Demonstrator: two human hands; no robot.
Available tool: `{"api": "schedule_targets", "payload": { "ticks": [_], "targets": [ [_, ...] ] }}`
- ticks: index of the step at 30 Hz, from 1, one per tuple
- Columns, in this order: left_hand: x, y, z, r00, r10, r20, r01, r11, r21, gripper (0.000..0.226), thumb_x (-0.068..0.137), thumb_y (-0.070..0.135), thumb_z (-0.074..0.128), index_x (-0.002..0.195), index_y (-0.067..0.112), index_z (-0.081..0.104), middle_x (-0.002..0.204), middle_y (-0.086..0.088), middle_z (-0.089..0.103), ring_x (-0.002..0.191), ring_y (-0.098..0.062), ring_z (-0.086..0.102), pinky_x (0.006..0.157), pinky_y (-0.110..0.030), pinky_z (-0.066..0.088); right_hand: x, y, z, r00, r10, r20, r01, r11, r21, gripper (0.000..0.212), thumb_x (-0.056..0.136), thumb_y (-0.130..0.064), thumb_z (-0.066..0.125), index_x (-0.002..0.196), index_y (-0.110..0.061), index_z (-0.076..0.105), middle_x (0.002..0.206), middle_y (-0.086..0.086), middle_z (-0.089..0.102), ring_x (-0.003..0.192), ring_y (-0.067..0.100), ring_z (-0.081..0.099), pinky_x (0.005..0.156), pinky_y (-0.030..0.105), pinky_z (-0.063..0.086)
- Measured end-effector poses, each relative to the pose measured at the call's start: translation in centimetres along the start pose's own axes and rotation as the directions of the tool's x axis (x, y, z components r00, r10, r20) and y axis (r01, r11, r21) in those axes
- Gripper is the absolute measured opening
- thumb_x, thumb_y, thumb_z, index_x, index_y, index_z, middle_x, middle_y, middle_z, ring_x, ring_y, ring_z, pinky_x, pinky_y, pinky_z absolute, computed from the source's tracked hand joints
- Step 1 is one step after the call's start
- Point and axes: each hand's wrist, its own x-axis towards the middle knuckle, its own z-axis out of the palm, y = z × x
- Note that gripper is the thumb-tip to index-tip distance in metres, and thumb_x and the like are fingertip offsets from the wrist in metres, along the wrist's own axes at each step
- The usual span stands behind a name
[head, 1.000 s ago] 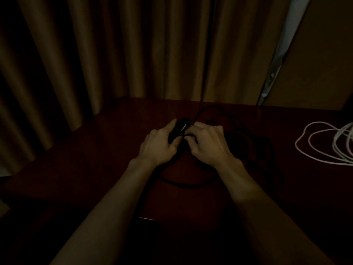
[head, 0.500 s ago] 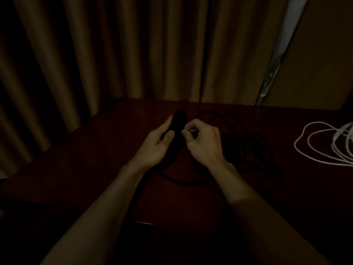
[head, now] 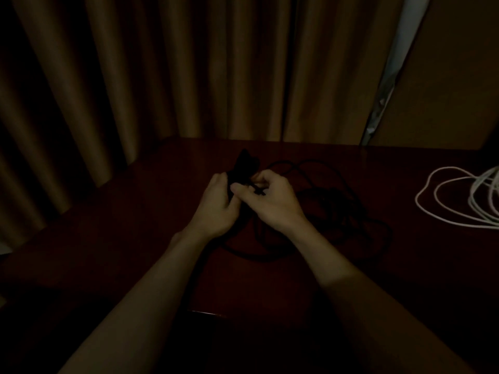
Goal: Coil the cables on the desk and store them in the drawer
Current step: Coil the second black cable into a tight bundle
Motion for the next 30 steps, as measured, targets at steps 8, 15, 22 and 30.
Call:
{"api": "schedule_targets", "payload": {
  "ticks": [8,15,22,30],
  "targets": [
    [-0.3,2.2,-0.8,0.988,-0.123,0.094,0.146,0.940,-0.309,0.025,0.104,0.018,0.057,0.128,0.016,0.064,0.118,0.003,0.073,0.105,-0.006,0.070,0.090,-0.027,0.058,0.9,0.7,0.2,0.995,0.024,-0.092,-0.025,1.000,-0.008,0.029,0.089,-0.039,0.079,0.107,-0.018,0.070,0.098,-0.006,0.075,0.092,0.008,0.073,0.085,0.042,0.063],
    [-0.5,1.5,-1.6,0.989,-0.128,0.074,0.147,0.886,-0.439,0.029,0.095,0.014,0.074,0.125,0.015,0.072,0.122,0.006,0.075,0.116,-0.007,0.068,0.099,-0.027,0.056,1.2,1.1,-1.3,0.999,-0.020,0.034,0.023,0.996,-0.082,0.026,0.096,-0.029,0.072,0.121,-0.023,0.071,0.112,-0.011,0.072,0.107,0.005,0.066,0.084,0.015,0.049],
    [-0.7,1.7,-1.1,0.963,-0.160,-0.219,0.110,0.969,-0.221,0.020,0.089,0.018,0.080,0.097,0.012,0.062,0.091,0.006,0.071,0.079,-0.004,0.068,0.062,-0.020,0.053,0.4,0.3,-0.1,0.994,-0.061,0.086,0.078,0.975,-0.207,0.031,0.096,-0.046,0.067,0.080,-0.021,0.069,0.069,-0.011,0.064,0.060,0.000,0.059,0.052,0.017,0.042],
    [-0.7,1.7,-0.6,0.971,-0.085,-0.224,0.087,0.996,-0.002,0.033,0.085,0.027,0.076,0.086,0.026,0.043,0.084,0.002,0.057,0.070,-0.016,0.056,0.055,-0.038,0.045,0.7,0.4,-0.2,0.998,-0.004,0.055,0.012,0.991,-0.136,0.030,0.094,-0.044,0.072,0.070,-0.026,0.068,0.069,-0.019,0.066,0.066,-0.003,0.062,0.060,0.017,0.045]
  ]
}}
